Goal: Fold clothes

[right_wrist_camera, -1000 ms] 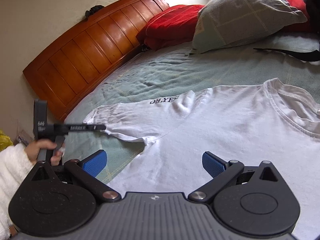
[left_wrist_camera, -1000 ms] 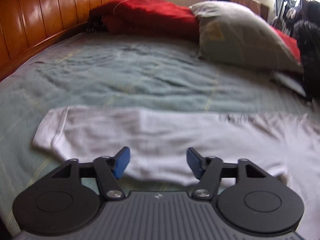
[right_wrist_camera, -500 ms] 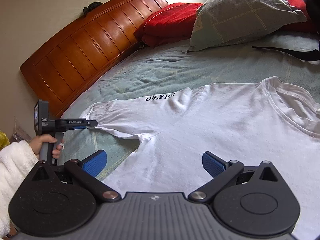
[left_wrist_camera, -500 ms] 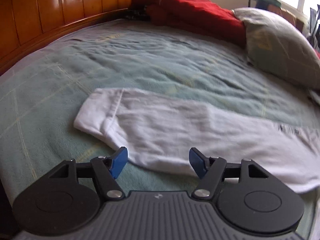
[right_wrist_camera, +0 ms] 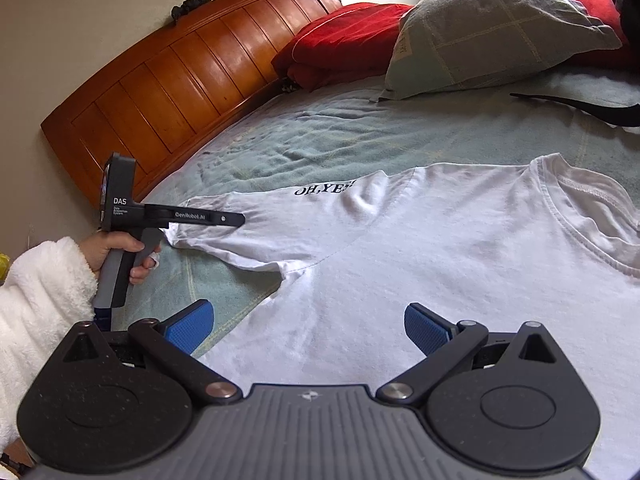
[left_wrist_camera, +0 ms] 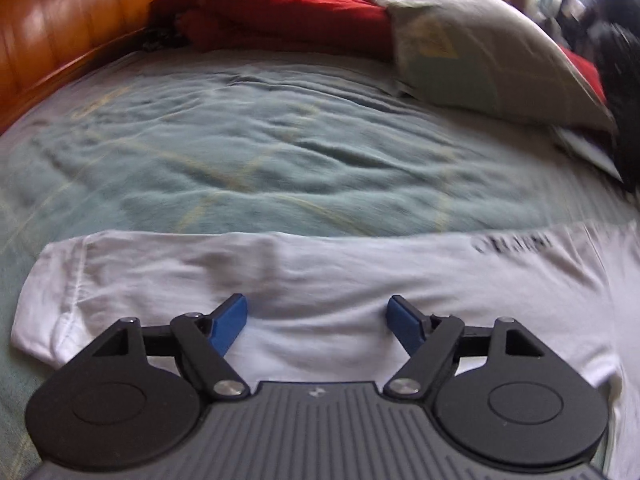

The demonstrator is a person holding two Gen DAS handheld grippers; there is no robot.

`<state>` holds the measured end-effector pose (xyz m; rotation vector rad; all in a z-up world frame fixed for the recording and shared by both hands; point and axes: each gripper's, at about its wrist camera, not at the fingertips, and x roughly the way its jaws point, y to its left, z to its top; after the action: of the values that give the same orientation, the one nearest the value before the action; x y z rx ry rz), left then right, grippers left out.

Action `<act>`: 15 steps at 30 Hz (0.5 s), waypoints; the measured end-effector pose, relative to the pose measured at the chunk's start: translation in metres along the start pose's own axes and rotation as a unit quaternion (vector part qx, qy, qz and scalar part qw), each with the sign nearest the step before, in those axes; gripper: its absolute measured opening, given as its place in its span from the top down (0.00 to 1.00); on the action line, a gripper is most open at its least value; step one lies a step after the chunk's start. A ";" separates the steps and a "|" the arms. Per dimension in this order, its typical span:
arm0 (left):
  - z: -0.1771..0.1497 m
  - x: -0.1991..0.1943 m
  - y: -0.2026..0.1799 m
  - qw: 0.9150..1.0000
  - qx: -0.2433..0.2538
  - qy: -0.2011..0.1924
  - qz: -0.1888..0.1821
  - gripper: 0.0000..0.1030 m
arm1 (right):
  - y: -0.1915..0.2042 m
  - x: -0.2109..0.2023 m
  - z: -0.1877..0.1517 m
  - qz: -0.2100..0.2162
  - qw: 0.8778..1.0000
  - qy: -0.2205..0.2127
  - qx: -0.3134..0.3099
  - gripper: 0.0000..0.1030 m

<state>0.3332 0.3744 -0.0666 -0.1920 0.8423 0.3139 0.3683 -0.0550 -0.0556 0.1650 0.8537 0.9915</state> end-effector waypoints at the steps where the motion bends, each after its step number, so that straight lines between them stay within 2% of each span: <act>1: 0.002 0.001 0.010 1.000 -0.014 -0.004 0.008 0.24 | 0.000 0.001 0.000 -0.001 1.000 0.002 -0.001 0.00; 13: 0.032 -0.009 0.013 0.995 -0.046 -0.009 0.085 0.25 | 0.003 0.003 -0.001 -0.001 1.000 0.005 -0.004 0.00; 14: 0.034 -0.010 0.009 0.995 -0.045 -0.008 0.084 0.25 | 0.003 0.001 -0.001 0.000 1.000 0.003 -0.003 0.00; 15: 0.037 -0.013 -0.011 0.998 -0.030 -0.004 0.057 0.23 | 0.003 0.000 0.000 0.001 1.000 0.001 -0.002 0.00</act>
<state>0.3547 0.3718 -0.0326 -0.1997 0.8375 0.4470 0.3662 -0.0533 -0.0542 0.1610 0.8528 0.9961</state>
